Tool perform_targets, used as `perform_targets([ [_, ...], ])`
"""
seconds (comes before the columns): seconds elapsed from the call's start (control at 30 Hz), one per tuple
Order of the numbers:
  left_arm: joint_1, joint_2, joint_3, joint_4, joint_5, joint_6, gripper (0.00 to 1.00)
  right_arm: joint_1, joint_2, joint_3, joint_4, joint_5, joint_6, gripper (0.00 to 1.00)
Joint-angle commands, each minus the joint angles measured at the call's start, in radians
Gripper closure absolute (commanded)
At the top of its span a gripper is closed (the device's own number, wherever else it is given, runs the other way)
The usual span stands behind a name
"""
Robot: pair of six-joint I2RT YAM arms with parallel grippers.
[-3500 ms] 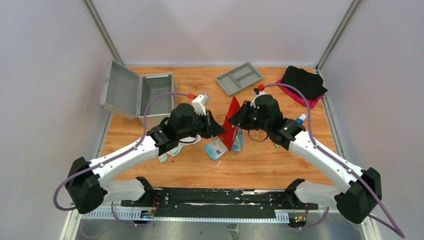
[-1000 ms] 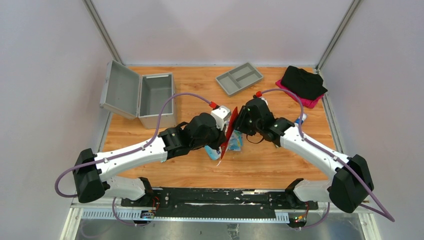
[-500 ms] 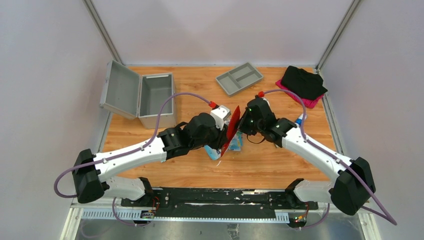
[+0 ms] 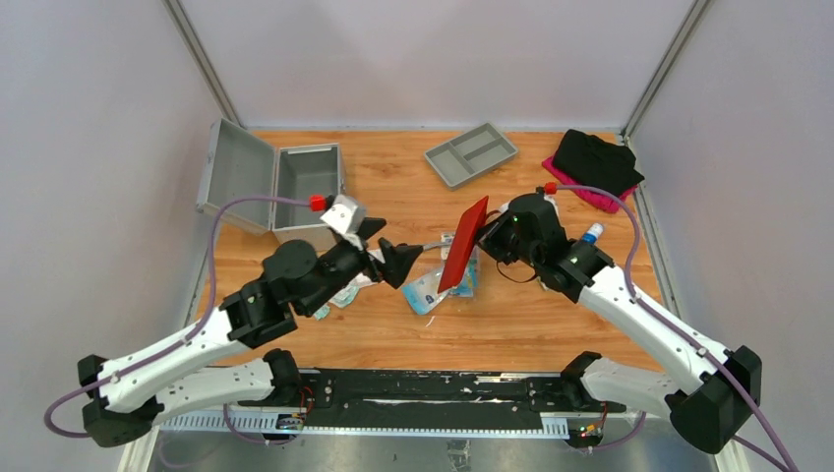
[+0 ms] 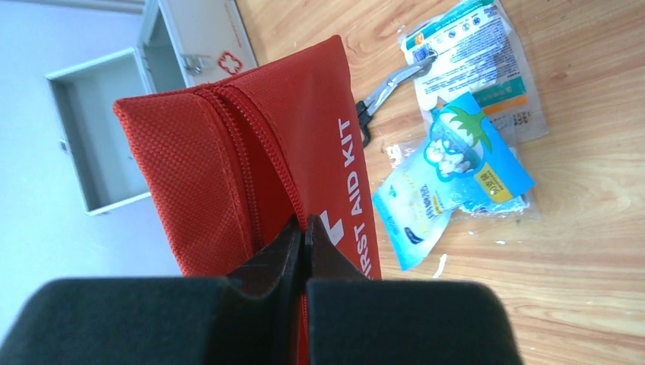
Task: Organize the medicine kit
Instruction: Open the medicine pouch.
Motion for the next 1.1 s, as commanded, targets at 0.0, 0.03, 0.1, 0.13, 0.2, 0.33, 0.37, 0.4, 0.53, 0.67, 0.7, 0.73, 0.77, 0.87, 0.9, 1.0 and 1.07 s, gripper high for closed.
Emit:
perform_targets([
  [0.0, -0.008, -0.103, -0.123, 0.192, -0.072, 0.106, 0.0, -0.009, -0.041, 0.06, -0.065, 0.073, 0.164, 1.0],
  [0.03, -0.006, -0.107, -0.127, 0.194, -0.069, 0.133, 0.0, -0.008, -0.045, 0.076, -0.066, 0.07, 0.182, 1.0],
  [0.1, -0.007, -0.099, -0.123, 0.19, -0.052, 0.199, 0.0, -0.009, -0.048, 0.102, -0.066, 0.057, 0.222, 1.0],
  [0.13, -0.007, -0.096, -0.126, 0.198, -0.029, 0.24, 0.0, -0.009, -0.048, 0.116, -0.066, 0.048, 0.242, 1.0],
  [0.2, -0.007, -0.098, -0.143, 0.23, 0.042, 0.333, 0.0, -0.008, -0.044, 0.141, -0.064, 0.026, 0.283, 1.0],
  [0.33, -0.007, -0.109, -0.167, 0.257, 0.229, 0.515, 0.03, -0.008, -0.025, 0.183, -0.059, -0.02, 0.342, 1.0],
  [0.37, -0.008, -0.114, -0.172, 0.26, 0.25, 0.54, 0.04, -0.008, -0.021, 0.186, -0.055, -0.028, 0.352, 1.0],
  [0.4, -0.007, -0.119, -0.182, 0.263, 0.285, 0.556, 0.04, -0.009, -0.018, 0.191, -0.049, -0.037, 0.366, 1.0],
  [0.53, -0.011, -0.123, -0.191, 0.259, 0.29, 0.612, 0.09, -0.009, -0.017, 0.195, -0.028, -0.069, 0.384, 1.0],
  [0.67, -0.032, -0.118, -0.198, 0.259, 0.291, 0.652, 0.11, -0.007, -0.03, 0.185, -0.02, -0.078, 0.391, 1.0],
  [0.7, -0.041, -0.111, -0.197, 0.26, 0.28, 0.662, 0.12, -0.008, -0.034, 0.183, -0.016, -0.08, 0.392, 1.0],
  [0.73, -0.051, -0.102, -0.193, 0.259, 0.263, 0.671, 0.12, -0.009, -0.038, 0.18, -0.015, -0.082, 0.393, 1.0],
  [0.77, -0.062, -0.089, -0.189, 0.259, 0.245, 0.679, 0.12, -0.009, -0.041, 0.179, -0.014, -0.081, 0.394, 1.0],
  [0.87, -0.105, -0.05, -0.176, 0.262, 0.191, 0.714, 0.12, -0.009, -0.052, 0.17, -0.014, -0.075, 0.404, 1.0],
  [0.9, -0.125, -0.041, -0.172, 0.264, 0.175, 0.723, 0.12, -0.008, -0.057, 0.166, -0.014, -0.072, 0.408, 1.0],
  [1.0, -0.154, -0.01, -0.161, 0.267, 0.123, 0.743, 0.13, -0.008, -0.062, 0.163, -0.01, -0.074, 0.411, 1.0],
  [1.07, -0.164, 0.008, -0.16, 0.285, 0.071, 0.75, 0.17, -0.008, -0.064, 0.163, -0.009, -0.074, 0.41, 1.0],
])
